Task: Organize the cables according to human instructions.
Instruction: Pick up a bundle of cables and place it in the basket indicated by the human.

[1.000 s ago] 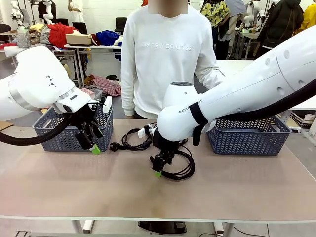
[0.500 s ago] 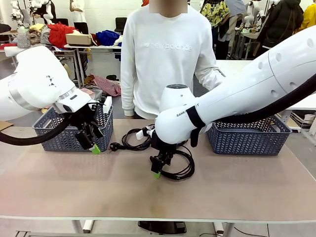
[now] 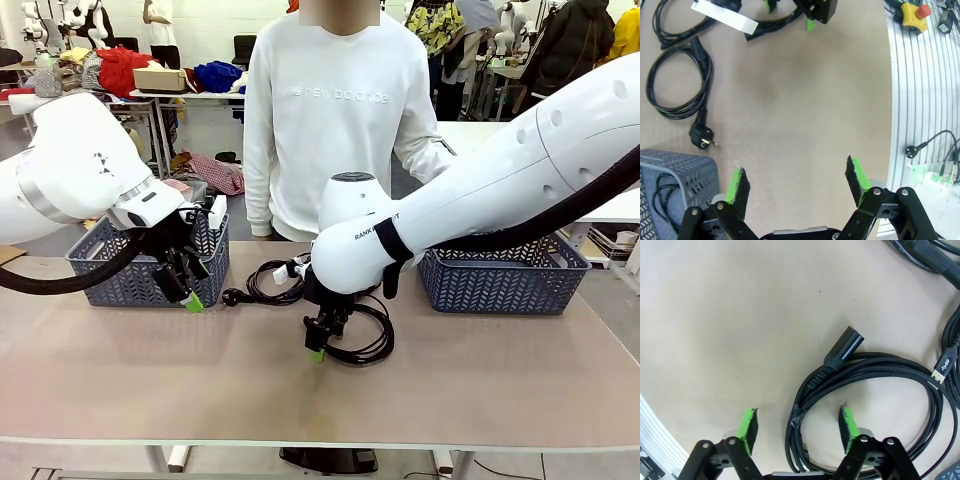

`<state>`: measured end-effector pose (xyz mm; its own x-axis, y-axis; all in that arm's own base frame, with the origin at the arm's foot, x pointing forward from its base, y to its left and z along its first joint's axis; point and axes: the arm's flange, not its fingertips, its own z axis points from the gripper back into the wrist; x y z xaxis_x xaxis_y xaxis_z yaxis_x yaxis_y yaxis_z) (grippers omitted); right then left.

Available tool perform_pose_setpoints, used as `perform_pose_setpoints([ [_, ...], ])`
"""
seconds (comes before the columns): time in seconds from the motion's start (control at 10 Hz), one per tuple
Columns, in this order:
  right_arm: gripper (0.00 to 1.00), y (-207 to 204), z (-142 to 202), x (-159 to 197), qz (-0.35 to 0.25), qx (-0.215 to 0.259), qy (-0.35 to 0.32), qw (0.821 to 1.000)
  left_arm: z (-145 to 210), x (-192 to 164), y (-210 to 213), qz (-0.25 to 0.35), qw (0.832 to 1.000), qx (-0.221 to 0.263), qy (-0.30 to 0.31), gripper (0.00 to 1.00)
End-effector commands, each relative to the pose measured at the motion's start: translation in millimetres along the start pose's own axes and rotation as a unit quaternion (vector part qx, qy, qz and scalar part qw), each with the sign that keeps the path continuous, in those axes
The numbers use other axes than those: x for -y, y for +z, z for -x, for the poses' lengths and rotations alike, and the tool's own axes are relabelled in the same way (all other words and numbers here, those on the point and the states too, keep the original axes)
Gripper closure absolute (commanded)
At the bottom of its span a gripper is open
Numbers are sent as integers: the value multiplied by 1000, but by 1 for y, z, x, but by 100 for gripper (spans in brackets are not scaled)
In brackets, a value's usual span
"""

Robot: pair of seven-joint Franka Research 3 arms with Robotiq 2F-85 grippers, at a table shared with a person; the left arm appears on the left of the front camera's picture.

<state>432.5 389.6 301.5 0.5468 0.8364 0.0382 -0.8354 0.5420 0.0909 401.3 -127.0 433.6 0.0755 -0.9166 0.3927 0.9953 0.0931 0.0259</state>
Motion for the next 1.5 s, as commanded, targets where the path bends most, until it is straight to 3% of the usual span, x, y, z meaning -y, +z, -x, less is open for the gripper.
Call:
perform_pose_setpoints([
  [0.0,38,2,-9,-4,11,-6,-13,1000,0,0,0,-3,1000,0,1,0],
  [0.6,98,0,-10,-2,3,-14,-20,1000,0,0,0,-3,1000,0,1,0],
  [1.1,100,18,6,-14,-8,-19,-28,999,0,0,0,-3,1000,0,1,0],
  [1.4,100,65,17,-39,8,-52,46,998,0,0,0,-3,1000,0,1,0],
])
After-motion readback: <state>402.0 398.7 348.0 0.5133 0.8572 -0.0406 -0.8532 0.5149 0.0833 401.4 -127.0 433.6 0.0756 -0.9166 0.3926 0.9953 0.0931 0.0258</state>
